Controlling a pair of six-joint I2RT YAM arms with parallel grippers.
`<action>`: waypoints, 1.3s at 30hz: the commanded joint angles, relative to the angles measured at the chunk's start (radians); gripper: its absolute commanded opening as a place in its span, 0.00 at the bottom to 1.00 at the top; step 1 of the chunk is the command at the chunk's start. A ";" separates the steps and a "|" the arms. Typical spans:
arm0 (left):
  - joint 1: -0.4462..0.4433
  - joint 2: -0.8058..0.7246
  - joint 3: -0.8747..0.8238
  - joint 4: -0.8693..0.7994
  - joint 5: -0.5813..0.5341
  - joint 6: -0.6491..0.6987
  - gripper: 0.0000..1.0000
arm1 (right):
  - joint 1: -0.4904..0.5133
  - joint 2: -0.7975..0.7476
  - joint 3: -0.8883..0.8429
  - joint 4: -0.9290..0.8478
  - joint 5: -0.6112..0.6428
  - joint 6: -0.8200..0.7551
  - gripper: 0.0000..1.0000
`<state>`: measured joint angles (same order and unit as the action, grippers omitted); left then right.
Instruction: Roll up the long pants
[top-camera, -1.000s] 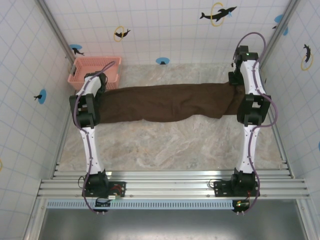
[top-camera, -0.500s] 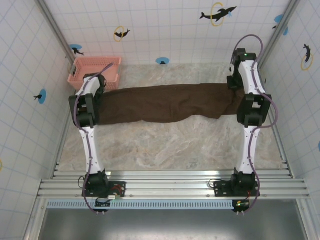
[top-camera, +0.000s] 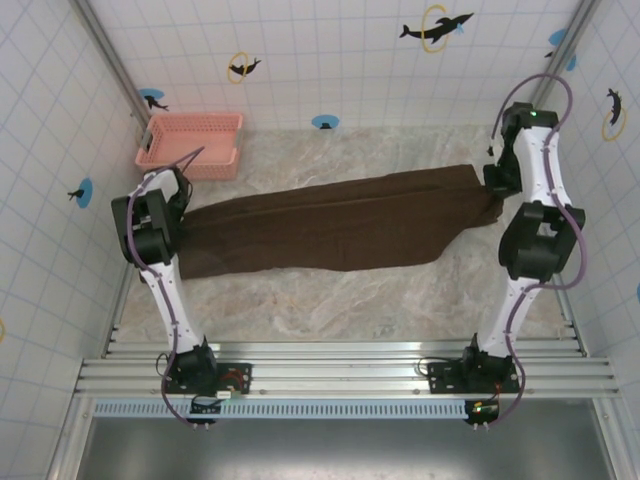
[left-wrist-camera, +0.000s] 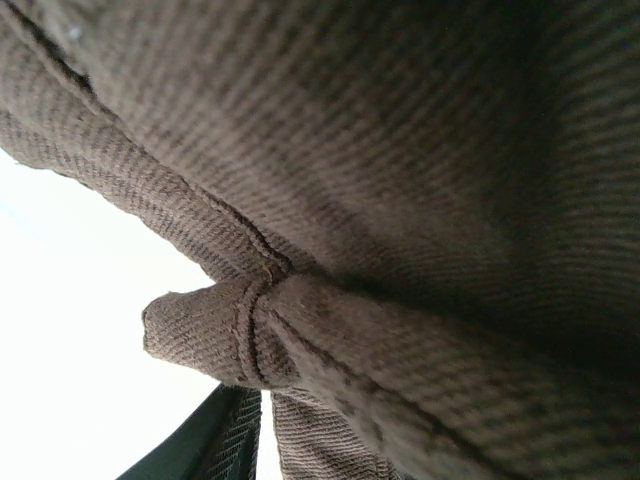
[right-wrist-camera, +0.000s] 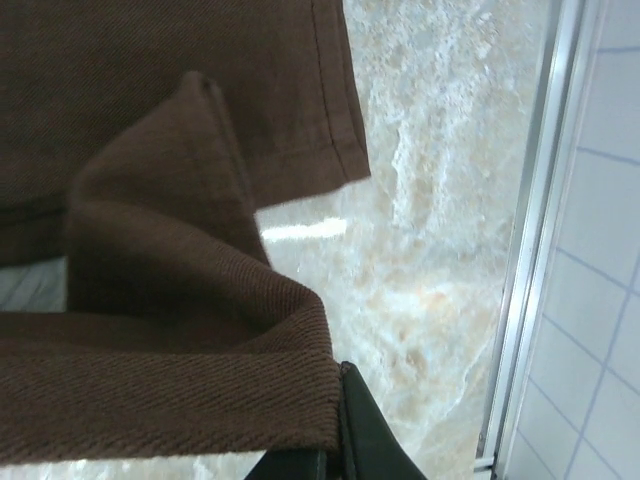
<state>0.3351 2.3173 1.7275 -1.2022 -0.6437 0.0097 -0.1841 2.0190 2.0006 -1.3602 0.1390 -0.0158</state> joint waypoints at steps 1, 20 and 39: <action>0.032 -0.023 -0.020 0.026 0.019 0.027 0.37 | -0.043 -0.156 -0.062 -0.012 -0.014 -0.030 0.00; 0.049 -0.045 0.122 -0.028 0.035 -0.006 0.00 | -0.013 0.159 0.235 -0.077 -0.132 0.015 0.03; 0.050 -0.178 0.187 -0.051 -0.011 -0.008 0.00 | -0.009 0.367 0.388 -0.072 -0.157 0.039 0.06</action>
<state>0.3698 2.1357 1.8427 -1.2339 -0.5945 0.0177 -0.1860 2.3501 2.3386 -1.4227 -0.0265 0.0086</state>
